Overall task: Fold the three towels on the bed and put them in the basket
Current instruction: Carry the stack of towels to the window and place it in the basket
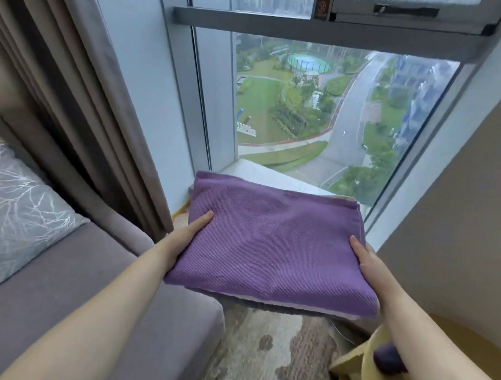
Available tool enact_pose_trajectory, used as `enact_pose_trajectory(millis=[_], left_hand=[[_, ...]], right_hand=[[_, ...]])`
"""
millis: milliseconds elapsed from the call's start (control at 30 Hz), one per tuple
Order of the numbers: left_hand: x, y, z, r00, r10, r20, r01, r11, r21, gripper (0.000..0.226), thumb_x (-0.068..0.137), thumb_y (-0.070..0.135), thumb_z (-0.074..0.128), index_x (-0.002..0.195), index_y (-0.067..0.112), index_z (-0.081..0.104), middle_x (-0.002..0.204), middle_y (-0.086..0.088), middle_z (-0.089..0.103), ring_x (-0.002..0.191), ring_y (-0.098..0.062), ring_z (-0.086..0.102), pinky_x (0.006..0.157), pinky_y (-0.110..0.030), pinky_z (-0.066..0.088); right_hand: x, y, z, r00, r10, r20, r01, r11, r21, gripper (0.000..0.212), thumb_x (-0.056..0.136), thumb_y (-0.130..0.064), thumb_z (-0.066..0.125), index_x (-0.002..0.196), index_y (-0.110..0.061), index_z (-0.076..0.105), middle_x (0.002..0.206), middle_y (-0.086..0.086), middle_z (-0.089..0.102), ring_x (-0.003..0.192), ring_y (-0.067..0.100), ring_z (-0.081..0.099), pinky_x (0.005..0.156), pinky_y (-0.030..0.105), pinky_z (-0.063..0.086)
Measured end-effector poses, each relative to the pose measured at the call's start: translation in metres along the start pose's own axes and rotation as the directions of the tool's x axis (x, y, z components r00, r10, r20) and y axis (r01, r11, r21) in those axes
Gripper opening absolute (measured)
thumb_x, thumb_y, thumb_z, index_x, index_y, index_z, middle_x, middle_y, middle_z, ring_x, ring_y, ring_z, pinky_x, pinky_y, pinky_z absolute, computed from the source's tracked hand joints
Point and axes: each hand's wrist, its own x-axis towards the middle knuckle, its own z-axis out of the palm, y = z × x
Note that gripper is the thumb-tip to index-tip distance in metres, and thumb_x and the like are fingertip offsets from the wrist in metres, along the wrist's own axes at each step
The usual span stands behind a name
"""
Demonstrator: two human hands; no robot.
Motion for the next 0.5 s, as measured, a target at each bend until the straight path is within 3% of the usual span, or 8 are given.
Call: enact_pose_trajectory(millis=[67,133,200,267,333,500], left_hand=[[0.037,0.028,-0.01,0.999,0.041,-0.017,-0.041,0.999,0.028,0.084,0.057,0.065,0.079,0.127,0.022,0.059,0.116,-0.006,0.069,0.104,-0.028,0.067,0.1,-0.043,0.047],[0.068,0.051,-0.015,1.0,0.03,-0.01,-0.029,0.999,0.03,0.085,0.056,0.065,0.08,0.128,0.025,0.057,0.117,-0.006,0.068,0.103,-0.029,0.067,0.1,-0.044,0.048],[0.098,0.068,-0.018,0.999,-0.014,0.031,0.013,0.999,0.038,0.082,0.058,0.065,0.078,0.127,0.025,0.058,0.116,-0.008,0.069,0.102,-0.03,0.068,0.098,-0.045,0.049],[0.127,0.081,-0.02,0.995,-0.054,0.078,0.051,0.998,0.033,0.079,0.06,0.066,0.077,0.125,0.023,0.06,0.114,-0.009,0.07,0.102,-0.031,0.068,0.096,-0.044,0.05],[0.159,0.092,-0.019,0.991,-0.088,0.098,0.085,0.996,0.036,0.077,0.059,0.067,0.077,0.12,0.022,0.064,0.113,-0.008,0.07,0.101,-0.03,0.068,0.093,-0.042,0.051],[0.241,0.113,0.003,0.988,-0.11,0.109,0.107,0.994,0.035,0.072,0.057,0.07,0.078,0.111,0.023,0.071,0.112,-0.004,0.071,0.102,-0.024,0.069,0.084,-0.034,0.052]], right_hand=[[0.029,-0.017,0.013,1.0,0.022,-0.008,-0.022,0.999,0.029,0.051,0.088,-0.058,0.05,0.13,-0.028,0.047,0.117,-0.008,0.058,0.105,0.014,0.058,0.094,0.034,0.044],[0.054,-0.032,0.022,1.0,0.02,-0.024,-0.019,0.999,0.047,0.042,0.089,-0.057,0.049,0.123,-0.032,0.047,0.106,-0.016,0.058,0.095,0.004,0.057,0.077,0.023,0.043],[0.079,-0.044,0.028,0.999,0.014,-0.038,-0.012,0.999,0.051,0.037,0.09,-0.055,0.048,0.12,-0.033,0.048,0.105,-0.019,0.057,0.091,0.0,0.057,0.07,0.02,0.041],[0.107,-0.051,0.032,0.999,0.011,-0.035,-0.008,0.998,0.07,0.04,0.089,-0.055,0.05,0.122,-0.031,0.05,0.11,-0.017,0.059,0.096,0.005,0.059,0.076,0.024,0.045],[0.14,-0.055,0.035,0.999,0.035,-0.035,-0.032,0.996,0.083,0.053,0.085,-0.06,0.054,0.127,-0.029,0.051,0.118,-0.01,0.061,0.105,0.014,0.061,0.093,0.036,0.047],[0.233,-0.058,0.037,0.998,0.054,-0.036,-0.051,0.997,0.066,0.075,0.066,-0.073,0.056,0.128,-0.031,0.053,0.124,-0.005,0.061,0.116,0.021,0.057,0.107,0.046,0.038]])
